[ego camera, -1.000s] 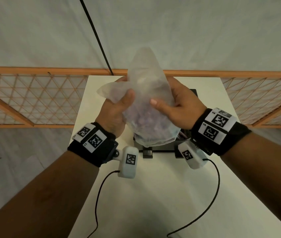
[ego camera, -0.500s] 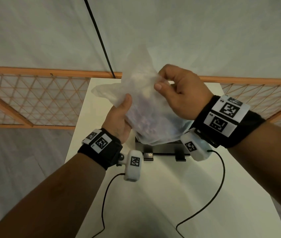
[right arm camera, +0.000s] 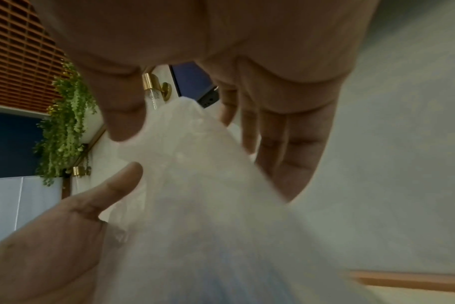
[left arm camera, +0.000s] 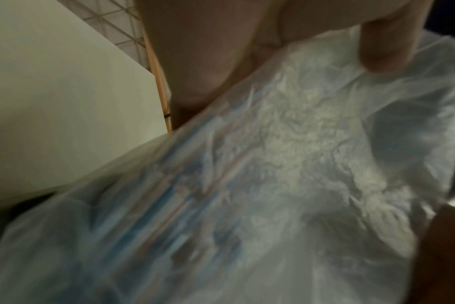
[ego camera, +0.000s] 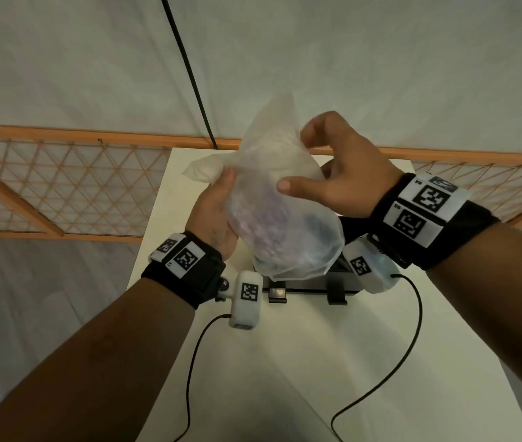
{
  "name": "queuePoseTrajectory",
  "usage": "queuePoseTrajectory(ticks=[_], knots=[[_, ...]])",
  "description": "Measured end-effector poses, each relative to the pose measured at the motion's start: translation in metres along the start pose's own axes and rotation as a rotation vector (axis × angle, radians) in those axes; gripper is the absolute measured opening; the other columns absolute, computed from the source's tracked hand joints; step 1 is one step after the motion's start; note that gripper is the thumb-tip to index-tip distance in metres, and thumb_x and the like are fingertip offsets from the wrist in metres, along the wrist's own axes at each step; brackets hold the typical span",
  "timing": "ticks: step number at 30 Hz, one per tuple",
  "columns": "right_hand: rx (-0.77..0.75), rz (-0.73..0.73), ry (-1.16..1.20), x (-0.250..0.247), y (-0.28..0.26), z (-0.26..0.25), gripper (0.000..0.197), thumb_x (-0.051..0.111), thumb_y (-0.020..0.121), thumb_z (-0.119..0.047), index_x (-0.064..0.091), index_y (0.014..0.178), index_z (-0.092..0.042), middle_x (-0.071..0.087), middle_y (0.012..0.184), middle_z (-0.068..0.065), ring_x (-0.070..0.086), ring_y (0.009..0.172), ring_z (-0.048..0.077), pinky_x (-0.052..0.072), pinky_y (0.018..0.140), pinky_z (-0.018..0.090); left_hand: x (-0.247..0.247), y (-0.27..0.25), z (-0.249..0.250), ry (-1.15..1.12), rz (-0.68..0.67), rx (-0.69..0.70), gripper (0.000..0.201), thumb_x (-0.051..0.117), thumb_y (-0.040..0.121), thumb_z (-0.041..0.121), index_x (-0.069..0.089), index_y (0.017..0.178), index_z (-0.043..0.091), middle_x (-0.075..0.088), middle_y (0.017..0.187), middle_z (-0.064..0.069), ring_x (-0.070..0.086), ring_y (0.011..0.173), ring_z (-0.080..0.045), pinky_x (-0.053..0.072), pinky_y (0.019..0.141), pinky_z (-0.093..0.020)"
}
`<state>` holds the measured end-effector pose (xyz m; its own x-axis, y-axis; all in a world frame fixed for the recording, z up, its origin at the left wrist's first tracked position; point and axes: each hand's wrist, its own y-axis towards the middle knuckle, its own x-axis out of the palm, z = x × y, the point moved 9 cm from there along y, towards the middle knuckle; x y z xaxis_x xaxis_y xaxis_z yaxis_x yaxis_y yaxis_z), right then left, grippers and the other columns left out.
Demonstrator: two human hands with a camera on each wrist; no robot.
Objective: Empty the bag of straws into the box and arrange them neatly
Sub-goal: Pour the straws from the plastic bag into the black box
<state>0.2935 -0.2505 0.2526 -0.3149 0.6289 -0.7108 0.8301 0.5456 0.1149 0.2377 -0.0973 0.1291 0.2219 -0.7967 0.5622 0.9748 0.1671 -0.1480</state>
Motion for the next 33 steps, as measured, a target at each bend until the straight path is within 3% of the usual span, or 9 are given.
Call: queuePoseTrajectory(ticks=[2,4,7,9,15,23,26,29,33], knots=[[0.016,-0.007,0.009,0.004,0.006,-0.002,0.096,0.075,0.072,-0.062,0.026,0.148,-0.03,0.042,0.149,-0.008,0.048,0.126,0.007,0.042,0.101,0.028,0.002,0.0,-0.002,0.006,0.009,-0.019,0.066,0.055,0.098,0.05,0.053,0.149,0.008,0.063,0.144,-0.016,0.06,0.135,-0.028,0.036,0.123,-0.052],[-0.003,-0.045,-0.081,0.012,0.012,-0.009,0.084,0.068,0.083,-0.057,0.028,0.151,-0.028,0.047,0.147,-0.004,0.048,0.127,0.011,0.038,0.1,0.024,0.008,-0.003,0.001,0.013,-0.01,-0.002,0.066,0.058,0.096,0.047,0.052,0.148,0.007,0.064,0.142,-0.015,0.061,0.134,-0.028,0.039,0.121,-0.051],[-0.071,0.001,-0.118,0.012,0.023,-0.019,0.015,0.062,0.095,-0.038,0.058,0.103,-0.026,0.063,0.092,-0.009,0.06,0.086,0.014,0.044,0.076,0.028,0.017,-0.007,0.008,0.011,-0.083,0.081,0.082,0.073,0.088,0.05,0.046,0.151,0.005,0.06,0.144,-0.017,0.059,0.135,-0.03,0.049,0.112,-0.045],[-0.104,0.069,-0.052,0.006,0.026,-0.023,0.017,0.06,0.096,-0.032,0.052,0.081,-0.03,0.055,0.073,-0.013,0.053,0.069,0.007,0.04,0.065,0.026,0.018,-0.007,0.011,0.019,-0.084,0.117,0.097,0.08,0.082,0.053,0.039,0.156,0.005,0.054,0.151,-0.019,0.054,0.14,-0.033,0.047,0.114,-0.048],[-0.125,0.106,-0.005,-0.003,0.029,-0.026,0.029,0.06,0.096,-0.033,0.061,0.074,-0.014,0.06,0.065,0.001,0.049,0.055,0.007,0.04,0.057,0.024,0.013,-0.002,0.001,0.007,-0.059,0.055,0.11,0.09,0.07,0.055,0.041,0.156,0.007,0.054,0.152,-0.021,0.053,0.141,-0.035,0.039,0.12,-0.056],[-0.23,-0.038,-0.097,0.004,0.033,-0.054,0.034,0.051,0.102,-0.023,0.059,0.08,0.002,0.043,0.059,0.002,0.035,0.05,0.009,0.032,0.051,0.022,0.005,-0.008,-0.029,0.049,0.084,-0.207,0.04,0.054,0.105,0.04,0.069,0.128,0.011,0.076,0.124,-0.005,0.07,0.121,-0.021,0.043,0.119,-0.046],[-0.224,0.022,-0.079,-0.005,0.037,-0.056,0.033,0.052,0.101,-0.024,0.062,0.083,0.002,0.047,0.061,0.009,0.036,0.052,0.008,0.034,0.053,0.025,-0.003,-0.005,-0.031,0.062,0.083,-0.184,0.055,0.061,0.099,0.043,0.059,0.144,0.01,0.07,0.136,-0.007,0.065,0.129,-0.023,0.041,0.12,-0.048],[-0.21,0.097,0.003,-0.019,0.037,-0.058,0.035,0.054,0.1,-0.026,0.058,0.068,-0.012,0.042,0.055,-0.006,0.036,0.047,0.006,0.032,0.05,0.019,-0.002,-0.003,-0.024,0.031,-0.022,-0.123,0.099,0.083,0.073,0.063,0.051,0.15,0.01,0.063,0.146,-0.012,0.059,0.137,-0.027,0.044,0.117,-0.047],[-0.232,0.117,0.022,-0.024,0.035,-0.066,0.037,0.053,0.098,-0.028,0.05,0.061,-0.024,0.045,0.058,-0.005,0.039,0.05,0.006,0.033,0.052,0.02,0.006,-0.005,-0.017,-0.051,-0.099,-0.104,0.121,0.086,0.048,0.077,0.054,0.146,0.015,0.07,0.135,-0.009,0.064,0.129,-0.027,0.053,0.108,-0.046]])
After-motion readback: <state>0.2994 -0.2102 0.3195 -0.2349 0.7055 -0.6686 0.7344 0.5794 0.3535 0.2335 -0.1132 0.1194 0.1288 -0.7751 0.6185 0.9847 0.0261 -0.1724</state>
